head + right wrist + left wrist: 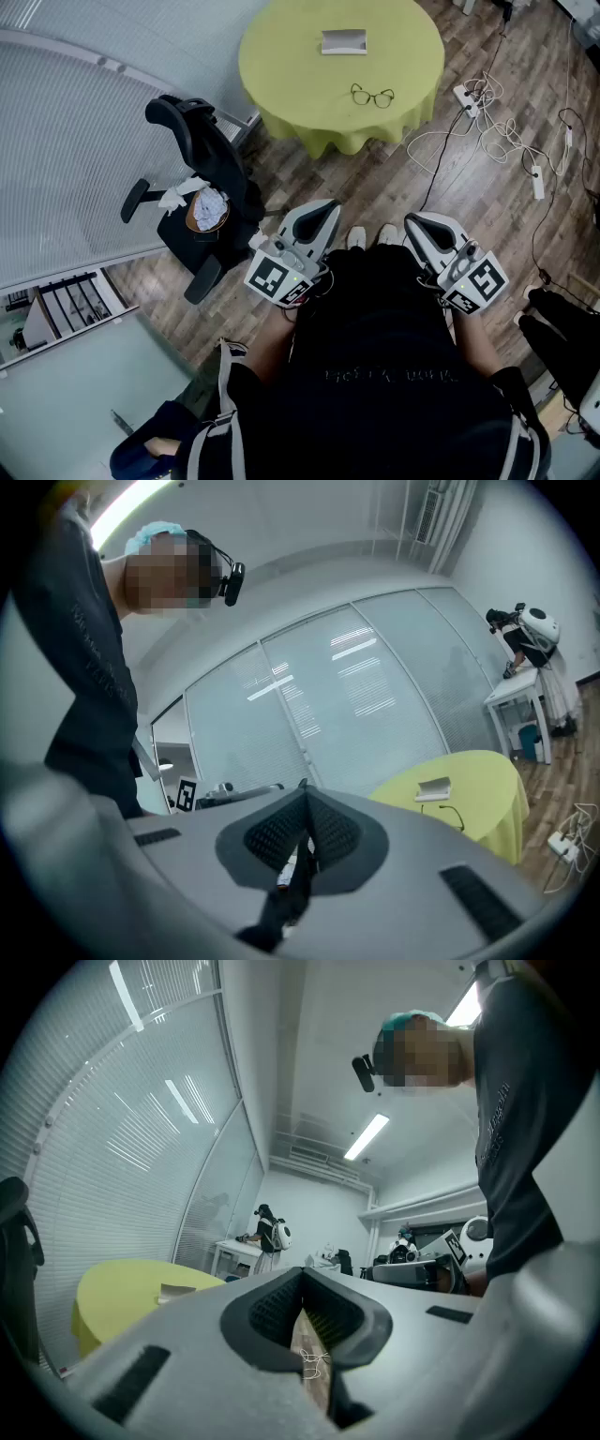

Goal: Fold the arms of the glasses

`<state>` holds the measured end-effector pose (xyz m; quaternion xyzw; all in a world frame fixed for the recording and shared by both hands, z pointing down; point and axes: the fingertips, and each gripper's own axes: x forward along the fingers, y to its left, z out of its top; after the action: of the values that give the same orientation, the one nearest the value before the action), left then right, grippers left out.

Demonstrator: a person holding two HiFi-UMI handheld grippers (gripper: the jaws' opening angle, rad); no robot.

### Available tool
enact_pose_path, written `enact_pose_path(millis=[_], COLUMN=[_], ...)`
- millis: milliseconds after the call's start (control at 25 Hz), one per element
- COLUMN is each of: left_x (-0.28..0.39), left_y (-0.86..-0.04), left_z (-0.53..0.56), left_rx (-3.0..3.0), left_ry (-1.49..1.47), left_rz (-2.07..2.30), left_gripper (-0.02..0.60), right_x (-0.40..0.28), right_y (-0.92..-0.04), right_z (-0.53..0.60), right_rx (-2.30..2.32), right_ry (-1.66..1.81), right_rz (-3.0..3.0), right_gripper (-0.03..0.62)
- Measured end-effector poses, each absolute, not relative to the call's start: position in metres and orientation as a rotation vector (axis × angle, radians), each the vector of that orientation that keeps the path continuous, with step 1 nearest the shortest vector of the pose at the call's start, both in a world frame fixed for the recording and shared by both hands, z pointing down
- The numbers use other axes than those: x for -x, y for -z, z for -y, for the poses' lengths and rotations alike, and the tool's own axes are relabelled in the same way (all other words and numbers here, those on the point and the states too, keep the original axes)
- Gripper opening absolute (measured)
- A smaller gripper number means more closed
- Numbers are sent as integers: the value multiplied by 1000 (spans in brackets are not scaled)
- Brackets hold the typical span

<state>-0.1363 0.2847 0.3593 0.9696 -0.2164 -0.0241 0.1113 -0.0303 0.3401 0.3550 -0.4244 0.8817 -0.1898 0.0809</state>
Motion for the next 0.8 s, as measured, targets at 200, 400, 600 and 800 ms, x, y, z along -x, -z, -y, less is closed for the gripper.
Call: enact_pose_path(millis=[200, 400, 600, 800], left_x=[140, 132, 122, 120], left_y=[-360, -360, -360, -359], left_z=[-282, -288, -287, -286], left_rx=[-2839, -2902, -2875, -2862], left_ry=[45, -20, -30, -45], left_rz=[665, 659, 667, 743], left_gripper=[18, 18, 18, 18], right_x=[33, 37, 31, 16], right_y=[-354, -350, -350, -354], right_z=[-340, -342, -345, -348], right_rx=[1302, 1286, 1257, 1193], right_ry=[525, 439, 415, 430], right_rz=[-2675, -2734, -2736, -2742], right_gripper=[29, 29, 31, 31])
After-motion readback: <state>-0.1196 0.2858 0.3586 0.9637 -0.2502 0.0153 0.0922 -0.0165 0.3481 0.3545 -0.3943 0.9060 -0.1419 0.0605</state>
